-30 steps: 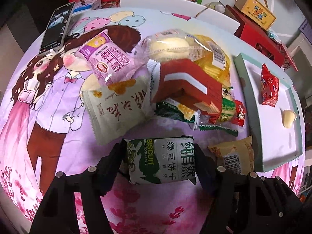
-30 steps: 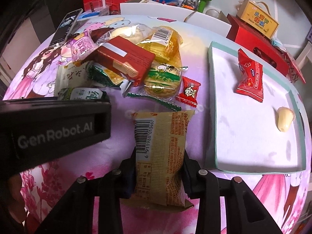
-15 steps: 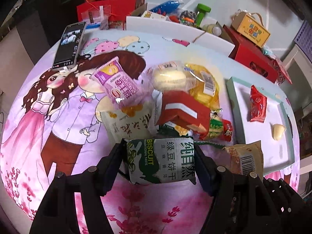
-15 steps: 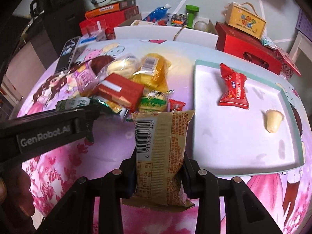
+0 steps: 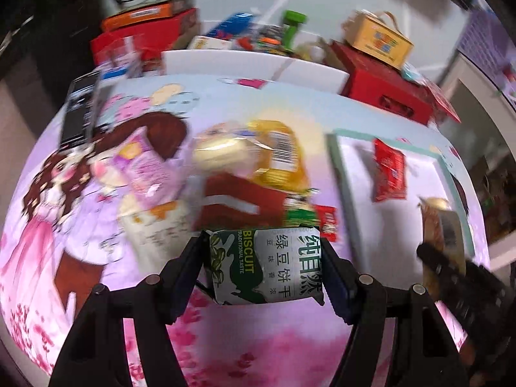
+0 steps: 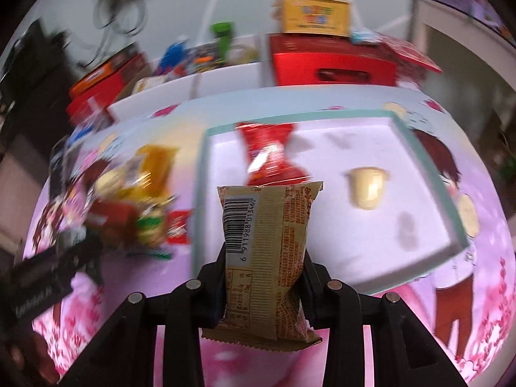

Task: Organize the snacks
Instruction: 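Carry the biscuit box into the tray with the left tool while the right tool places the pastry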

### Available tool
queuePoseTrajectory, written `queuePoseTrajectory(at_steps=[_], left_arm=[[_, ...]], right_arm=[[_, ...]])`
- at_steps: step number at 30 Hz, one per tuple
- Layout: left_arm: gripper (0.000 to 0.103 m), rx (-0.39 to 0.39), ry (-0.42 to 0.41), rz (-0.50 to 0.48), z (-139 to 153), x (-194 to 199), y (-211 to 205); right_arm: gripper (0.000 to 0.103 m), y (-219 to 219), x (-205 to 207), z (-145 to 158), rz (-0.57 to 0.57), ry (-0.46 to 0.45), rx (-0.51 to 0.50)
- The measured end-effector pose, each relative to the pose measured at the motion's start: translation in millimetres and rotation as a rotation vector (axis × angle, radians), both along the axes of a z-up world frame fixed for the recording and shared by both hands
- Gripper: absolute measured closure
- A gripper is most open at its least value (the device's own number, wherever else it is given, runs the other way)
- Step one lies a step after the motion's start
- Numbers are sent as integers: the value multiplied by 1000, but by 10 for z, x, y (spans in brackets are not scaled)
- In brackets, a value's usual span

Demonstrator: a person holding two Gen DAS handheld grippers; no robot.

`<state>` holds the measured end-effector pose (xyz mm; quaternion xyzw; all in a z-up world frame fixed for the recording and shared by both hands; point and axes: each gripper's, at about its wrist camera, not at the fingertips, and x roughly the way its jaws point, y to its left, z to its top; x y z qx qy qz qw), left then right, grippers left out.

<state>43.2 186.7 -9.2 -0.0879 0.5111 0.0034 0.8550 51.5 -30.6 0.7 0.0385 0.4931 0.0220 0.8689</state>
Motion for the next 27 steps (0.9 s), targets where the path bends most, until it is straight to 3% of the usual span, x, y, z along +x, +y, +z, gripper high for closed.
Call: queuePoseTrajectory(at_steps=[10, 17, 27], left_arm=[[32, 5, 22, -155, -7, 334, -720], [32, 5, 24, -227, -5, 584, -1142], [31, -12, 88, -278, -251, 845, -1557]], right_arm=[[64, -957, 240, 18, -250, -1, 45], [64, -1229, 327, -26, -306, -17, 38], [64, -1381, 410, -117, -349, -32, 16]])
